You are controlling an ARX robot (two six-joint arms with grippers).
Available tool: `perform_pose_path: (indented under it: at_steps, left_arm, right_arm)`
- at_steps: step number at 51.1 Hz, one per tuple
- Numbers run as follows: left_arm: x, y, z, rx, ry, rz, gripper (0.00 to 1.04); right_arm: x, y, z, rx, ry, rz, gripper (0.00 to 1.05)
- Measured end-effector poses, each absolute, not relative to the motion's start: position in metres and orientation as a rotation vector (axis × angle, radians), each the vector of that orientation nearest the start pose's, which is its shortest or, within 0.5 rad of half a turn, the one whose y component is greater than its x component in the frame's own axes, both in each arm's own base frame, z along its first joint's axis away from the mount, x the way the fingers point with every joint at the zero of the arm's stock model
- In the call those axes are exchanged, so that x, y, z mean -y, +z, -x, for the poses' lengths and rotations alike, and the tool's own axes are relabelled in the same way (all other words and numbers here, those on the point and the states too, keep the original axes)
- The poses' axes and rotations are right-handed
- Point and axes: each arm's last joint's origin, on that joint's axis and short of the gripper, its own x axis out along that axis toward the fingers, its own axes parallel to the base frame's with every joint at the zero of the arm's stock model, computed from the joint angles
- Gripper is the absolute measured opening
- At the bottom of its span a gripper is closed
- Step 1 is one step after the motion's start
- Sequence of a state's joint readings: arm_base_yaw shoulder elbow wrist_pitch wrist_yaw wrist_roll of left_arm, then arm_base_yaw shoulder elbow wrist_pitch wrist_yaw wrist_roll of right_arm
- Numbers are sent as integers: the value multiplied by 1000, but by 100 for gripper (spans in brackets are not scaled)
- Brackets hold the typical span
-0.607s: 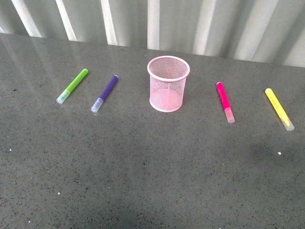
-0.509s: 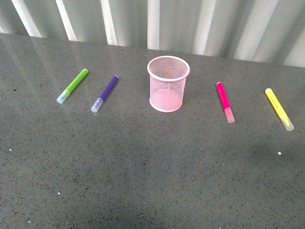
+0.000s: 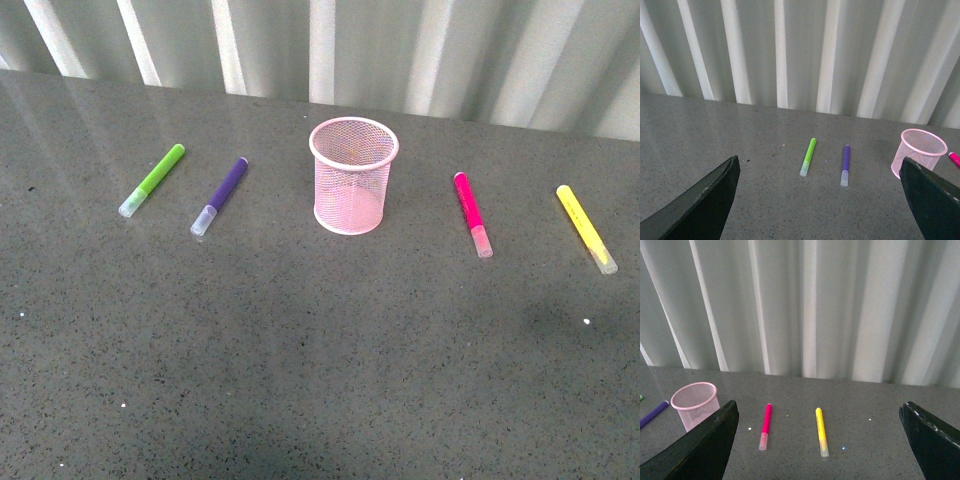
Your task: Insert purple and pink pens into pink cup
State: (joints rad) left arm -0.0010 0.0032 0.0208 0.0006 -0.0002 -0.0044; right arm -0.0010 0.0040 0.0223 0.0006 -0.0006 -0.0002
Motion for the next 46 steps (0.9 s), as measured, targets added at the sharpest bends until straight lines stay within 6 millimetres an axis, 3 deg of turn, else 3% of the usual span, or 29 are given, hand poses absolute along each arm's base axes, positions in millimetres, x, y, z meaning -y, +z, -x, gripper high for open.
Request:
perform_pose_path:
  at_steps: [36, 39, 42, 46]
  left_arm:
    - [0, 170, -97, 18, -2, 5, 98]
    - [2, 169, -98, -142, -81, 80, 98]
    - [5, 178, -111, -314, -107, 201, 98]
    - [11, 204, -144, -292, -106, 225, 98]
  right_arm:
    - [0, 171, -97, 19, 0, 0, 98]
    - [0, 171, -97, 19, -1, 0, 98]
    - [0, 171, -97, 19, 1, 1, 98]
    - [0, 171, -97, 19, 0, 0, 98]
